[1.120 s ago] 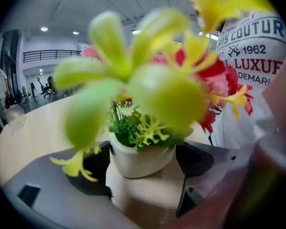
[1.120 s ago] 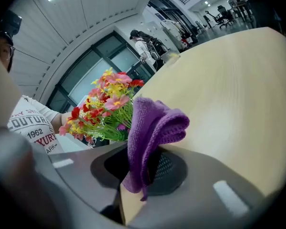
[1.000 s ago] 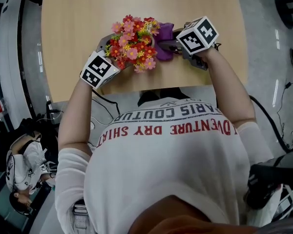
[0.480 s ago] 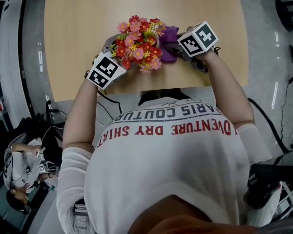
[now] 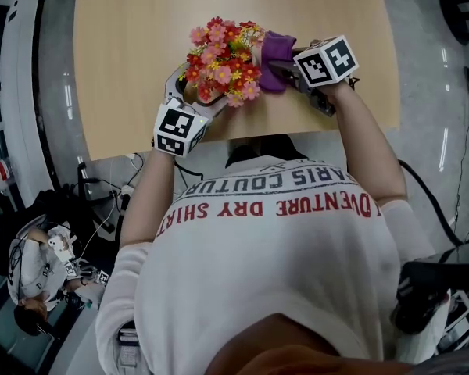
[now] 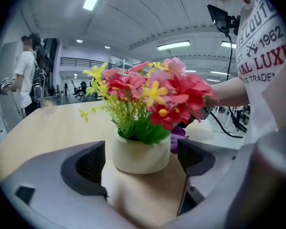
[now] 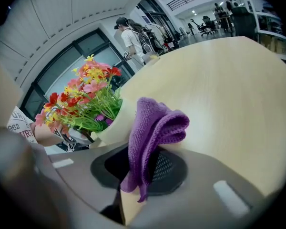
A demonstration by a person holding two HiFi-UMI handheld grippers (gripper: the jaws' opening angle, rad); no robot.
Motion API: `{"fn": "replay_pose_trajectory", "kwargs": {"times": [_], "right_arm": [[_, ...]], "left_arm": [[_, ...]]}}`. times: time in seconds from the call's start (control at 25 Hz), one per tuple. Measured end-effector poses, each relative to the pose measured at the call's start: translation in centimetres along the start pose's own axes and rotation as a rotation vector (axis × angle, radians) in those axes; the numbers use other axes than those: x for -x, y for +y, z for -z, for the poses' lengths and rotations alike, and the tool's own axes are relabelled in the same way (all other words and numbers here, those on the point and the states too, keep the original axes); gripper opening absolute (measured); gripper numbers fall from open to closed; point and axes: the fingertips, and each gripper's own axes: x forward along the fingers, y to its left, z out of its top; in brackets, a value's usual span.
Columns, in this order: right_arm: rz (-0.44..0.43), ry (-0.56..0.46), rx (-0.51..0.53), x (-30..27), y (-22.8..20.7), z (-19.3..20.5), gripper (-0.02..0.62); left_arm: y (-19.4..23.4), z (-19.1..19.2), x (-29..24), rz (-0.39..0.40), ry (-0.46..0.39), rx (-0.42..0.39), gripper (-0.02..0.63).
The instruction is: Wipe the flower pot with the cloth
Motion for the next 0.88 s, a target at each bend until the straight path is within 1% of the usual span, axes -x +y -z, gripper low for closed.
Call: {"fn": "replay_pose_trajectory", "kwargs": {"times": [0.12, 0.24, 0.32, 0.4, 0.48, 0.6, 0.68, 0.88], "right_arm": [[0.003, -0.025, -0.007, 0.5, 0.2, -0.2, 0.063], [0.003, -0.036, -0.004, 0.5, 0.1, -0.2, 0.063], [-0.003, -0.037, 0.001, 0.4, 0.2, -0.1, 0.063], [-0.007, -0.038, 0.004, 0.5, 0.3, 0.1, 0.063], [-0.016, -0.045, -0.003, 0.5, 0.3, 0.1, 0.063], [-0.022, -0.051, 0.000, 0.7, 0.4, 0.1, 0.063], [-0.029, -0.050, 0.000, 0.8, 0.5, 0.1, 0.063], [-0.036, -0.050, 0.003, 0.9, 0.6, 0.7, 0.063]], "left_arm": [[-0.6, 0.5, -0.2, -0.087, -0.021, 0.082, 0.465], [-0.3, 0.9, -0.9, -0.189, -0.047, 0.170, 0.465], [0.0, 0.7, -1.3, -0.246, -0.063, 0.198, 0.465], [-0.1, 0.5, -1.8, -0.277, -0.069, 0.198, 0.465], [-0.2, 0.6, -2.5, -0.289, -0.056, 0.196, 0.465], [0.0, 0.7, -2.7, -0.295, -0.048, 0.216, 0.465], [0.1, 0.6, -2.4, -0.282, -0.049, 0.214, 0.463], [-0.2, 1.0, -2.2, -0.228, -0.039, 0.175, 0.463]]}}
